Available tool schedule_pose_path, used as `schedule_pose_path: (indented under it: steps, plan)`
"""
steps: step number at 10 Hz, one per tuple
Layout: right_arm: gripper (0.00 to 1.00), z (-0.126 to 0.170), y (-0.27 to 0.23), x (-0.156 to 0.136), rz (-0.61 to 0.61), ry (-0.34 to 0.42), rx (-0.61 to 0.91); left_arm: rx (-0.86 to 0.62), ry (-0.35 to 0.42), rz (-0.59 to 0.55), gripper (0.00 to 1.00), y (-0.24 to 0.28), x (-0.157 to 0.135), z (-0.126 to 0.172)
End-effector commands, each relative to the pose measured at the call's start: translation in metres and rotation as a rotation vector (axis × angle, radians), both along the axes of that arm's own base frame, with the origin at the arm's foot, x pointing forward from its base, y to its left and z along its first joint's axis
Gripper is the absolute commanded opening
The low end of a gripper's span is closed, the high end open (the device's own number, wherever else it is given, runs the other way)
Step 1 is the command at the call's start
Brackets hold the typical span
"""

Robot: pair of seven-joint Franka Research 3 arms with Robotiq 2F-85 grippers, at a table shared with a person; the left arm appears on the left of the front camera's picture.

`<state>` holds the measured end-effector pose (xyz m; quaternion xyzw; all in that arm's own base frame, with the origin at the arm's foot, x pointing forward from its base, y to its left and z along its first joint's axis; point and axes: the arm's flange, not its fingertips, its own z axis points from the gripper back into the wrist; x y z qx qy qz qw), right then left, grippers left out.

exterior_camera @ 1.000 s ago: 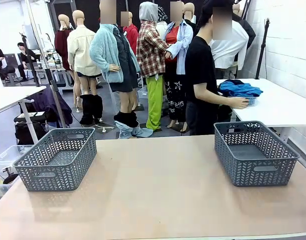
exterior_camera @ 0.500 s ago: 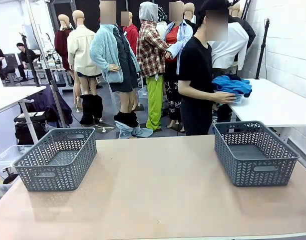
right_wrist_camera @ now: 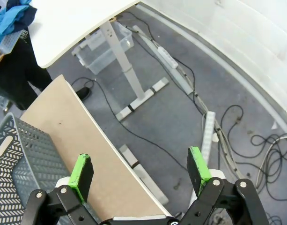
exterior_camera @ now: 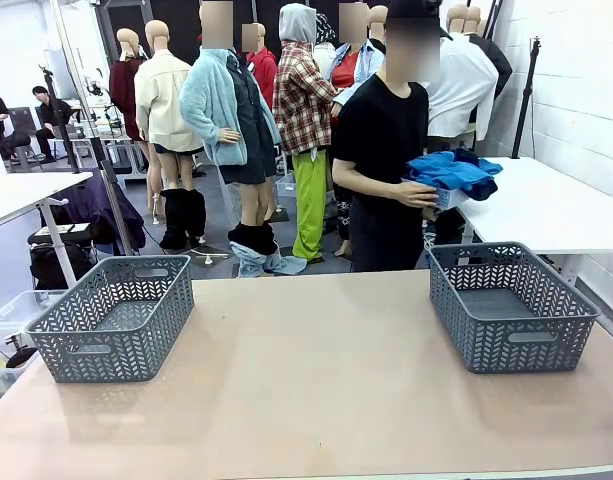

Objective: Sort the tops and bottoms.
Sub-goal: Lift clothes from the center of the table with your left hand.

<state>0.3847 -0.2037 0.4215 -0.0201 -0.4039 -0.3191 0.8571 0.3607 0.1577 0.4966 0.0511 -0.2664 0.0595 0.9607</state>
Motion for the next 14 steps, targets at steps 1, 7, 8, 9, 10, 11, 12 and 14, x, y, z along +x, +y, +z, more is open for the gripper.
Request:
schedule_pose_path:
  steps: [1, 7, 8, 9, 10, 11, 12, 14]
  plan:
    - [1.0, 0.0008, -0.0001, -0.0008, 0.007, 0.012, -0.01, 0.008, -0.005, -0.002, 1.0, 0.0003, 0.0004, 0.0004]
    - [1.0, 0.0008, -0.0001, -0.0008, 0.007, 0.012, -0.01, 0.008, -0.005, -0.002, 1.0, 0.0003, 0.0004, 0.0004]
    - [1.0, 0.0008, -0.0001, -0.0008, 0.007, 0.012, -0.01, 0.008, -0.005, -0.002, 1.0, 0.0003, 0.0004, 0.0004]
    - [1.0, 0.0008, -0.0001, -0.0008, 0.007, 0.012, -0.01, 0.008, -0.005, -0.002, 1.0, 0.0003, 0.0004, 0.0004]
    - [1.0, 0.0008, -0.0001, -0.0008, 0.007, 0.012, -0.01, 0.008, -0.005, -0.002, 1.0, 0.0003, 0.0004, 0.0004]
    - [1.0, 0.0008, -0.0001, -0.0008, 0.007, 0.012, -0.01, 0.008, -0.005, -0.002, 1.0, 0.0003, 0.0004, 0.0004]
    - [1.0, 0.0008, -0.0001, -0.0008, 0.007, 0.012, -0.01, 0.008, -0.005, -0.002, 1.0, 0.0003, 0.0004, 0.0004]
    - [1.0, 0.0008, -0.0001, -0.0008, 0.007, 0.012, -0.01, 0.008, -0.005, -0.002, 1.0, 0.0003, 0.0004, 0.0004]
